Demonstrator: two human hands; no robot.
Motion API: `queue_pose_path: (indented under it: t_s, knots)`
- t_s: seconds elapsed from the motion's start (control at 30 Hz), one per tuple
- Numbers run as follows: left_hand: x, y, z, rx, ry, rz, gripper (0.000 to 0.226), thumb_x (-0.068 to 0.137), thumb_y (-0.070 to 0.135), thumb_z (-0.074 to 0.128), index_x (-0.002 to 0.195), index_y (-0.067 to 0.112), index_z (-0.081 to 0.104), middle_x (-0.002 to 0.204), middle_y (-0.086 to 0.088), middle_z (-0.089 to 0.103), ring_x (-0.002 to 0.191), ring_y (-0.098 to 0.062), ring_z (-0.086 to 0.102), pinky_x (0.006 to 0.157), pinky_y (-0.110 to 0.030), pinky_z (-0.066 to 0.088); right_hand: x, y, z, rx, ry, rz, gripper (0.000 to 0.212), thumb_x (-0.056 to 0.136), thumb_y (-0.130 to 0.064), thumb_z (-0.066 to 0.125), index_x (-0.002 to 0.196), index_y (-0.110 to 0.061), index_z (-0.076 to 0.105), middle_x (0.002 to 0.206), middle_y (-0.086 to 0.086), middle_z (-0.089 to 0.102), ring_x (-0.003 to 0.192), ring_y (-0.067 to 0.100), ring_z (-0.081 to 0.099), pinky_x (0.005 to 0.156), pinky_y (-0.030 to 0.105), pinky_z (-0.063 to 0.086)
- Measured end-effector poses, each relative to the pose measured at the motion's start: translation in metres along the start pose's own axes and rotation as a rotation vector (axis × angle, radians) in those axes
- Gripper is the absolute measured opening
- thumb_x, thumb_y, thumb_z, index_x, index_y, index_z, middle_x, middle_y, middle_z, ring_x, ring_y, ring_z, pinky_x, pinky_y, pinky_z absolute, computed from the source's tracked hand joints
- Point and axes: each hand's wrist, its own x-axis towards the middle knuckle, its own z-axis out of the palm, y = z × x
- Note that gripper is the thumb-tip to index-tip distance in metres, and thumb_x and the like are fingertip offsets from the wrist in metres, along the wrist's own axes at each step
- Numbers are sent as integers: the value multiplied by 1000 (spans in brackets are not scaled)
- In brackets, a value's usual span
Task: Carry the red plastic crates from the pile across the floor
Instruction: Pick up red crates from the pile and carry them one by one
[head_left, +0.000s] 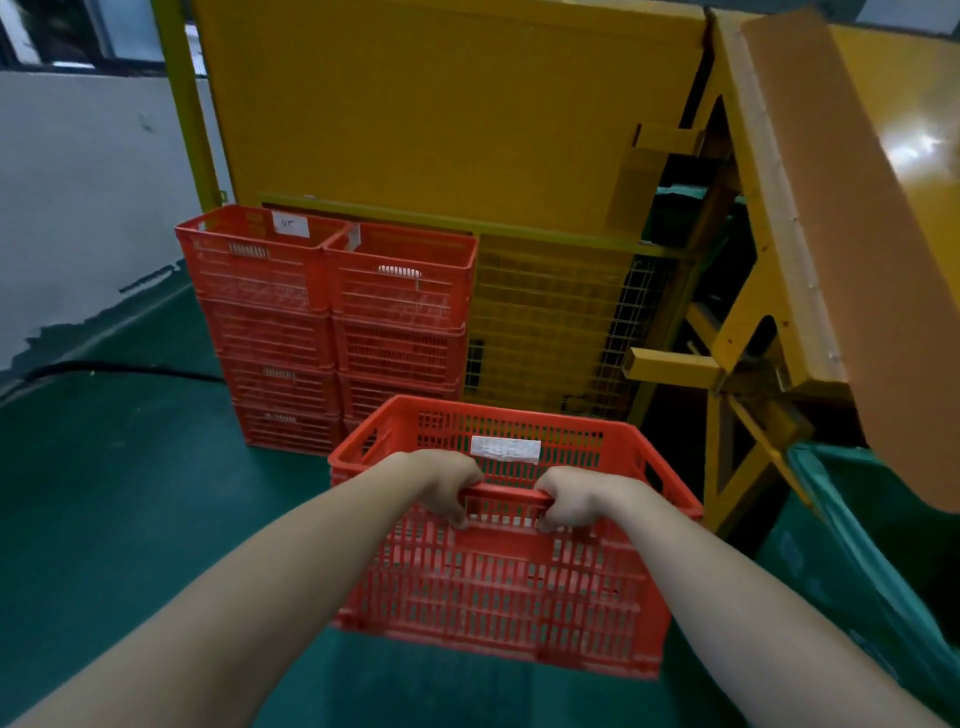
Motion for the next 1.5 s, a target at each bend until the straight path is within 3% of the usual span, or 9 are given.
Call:
queue_pose_path:
  t_s: [0.17, 0.4, 0.63, 0.8, 0.87, 1.03, 1.17, 1.3, 1.5]
  knots:
    - [96, -17, -38, -26, -8, -5, 29, 79, 27, 75, 104, 17, 63, 106, -2, 67, 97, -22, 63, 76, -29, 45, 69, 65, -54, -34, -38, -10, 23, 86, -19, 68, 69, -26, 54, 77, -6, 59, 79, 16, 58, 69, 25, 43]
    - [207, -60, -83, -39, -24, -14, 30, 79, 30, 75, 103, 17, 62, 107, -3, 65, 98, -23, 62, 81, -33, 49, 170, 129, -117, -43, -42, -23, 17, 84, -22, 69, 72, -25, 57, 82, -3, 63, 78, 17, 60, 75, 34, 50]
    - [324, -122, -127, -36, -61, 18, 35, 81, 27, 74, 110, 13, 62, 113, -5, 64, 103, -25, 60, 80, -30, 44, 287, 182, -164, 26, -67, -1, 5, 86, -24, 68, 86, -23, 63, 89, -4, 65, 81, 16, 62, 73, 30, 51]
    - [408, -172, -148, -76, -80, 49, 32, 82, 25, 73, 110, 13, 64, 112, -7, 67, 103, -26, 62, 78, -28, 44, 372, 215, -202, 35, -114, 62, 12, 84, -22, 68, 76, -23, 60, 82, -3, 65, 73, 16, 61, 67, 27, 48]
    - [437, -187, -152, -101, -86, 57, 32, 82, 25, 73, 110, 13, 64, 112, -8, 67, 104, -27, 62, 81, -30, 46, 400, 229, -212, 29, -130, 88, 7, 83, -23, 68, 78, -23, 62, 84, -3, 65, 79, 18, 63, 71, 29, 50]
    - [508, -220, -150, -129, -121, 94, 36, 81, 27, 74, 113, 14, 63, 115, -7, 66, 107, -27, 61, 87, -33, 49, 458, 258, -224, 30, -176, 134, 4, 82, -25, 67, 82, -25, 63, 87, -6, 65, 87, 18, 65, 77, 30, 52]
    - [562, -244, -141, -174, -130, 116, 32, 80, 25, 73, 109, 17, 64, 111, -3, 67, 103, -23, 62, 81, -29, 47, 506, 282, -223, 36, -203, 170, 16, 84, -24, 65, 70, -23, 56, 83, -5, 62, 78, 17, 60, 68, 25, 46]
    - [617, -266, -118, -189, -125, 118, 30, 82, 26, 71, 110, 20, 63, 111, 0, 67, 103, -21, 62, 78, -27, 44, 557, 305, -213, 6, -214, 179, 2, 84, -24, 64, 86, -22, 64, 95, 4, 67, 88, 22, 64, 70, 24, 45]
    - [712, -302, -46, -194, -106, 117, 29, 86, 26, 68, 112, 17, 62, 111, -2, 66, 102, -23, 61, 80, -30, 46, 654, 353, -157, -34, -180, 198, 17, 86, -28, 62, 99, -20, 68, 105, 5, 70, 100, 24, 64, 76, 27, 47]
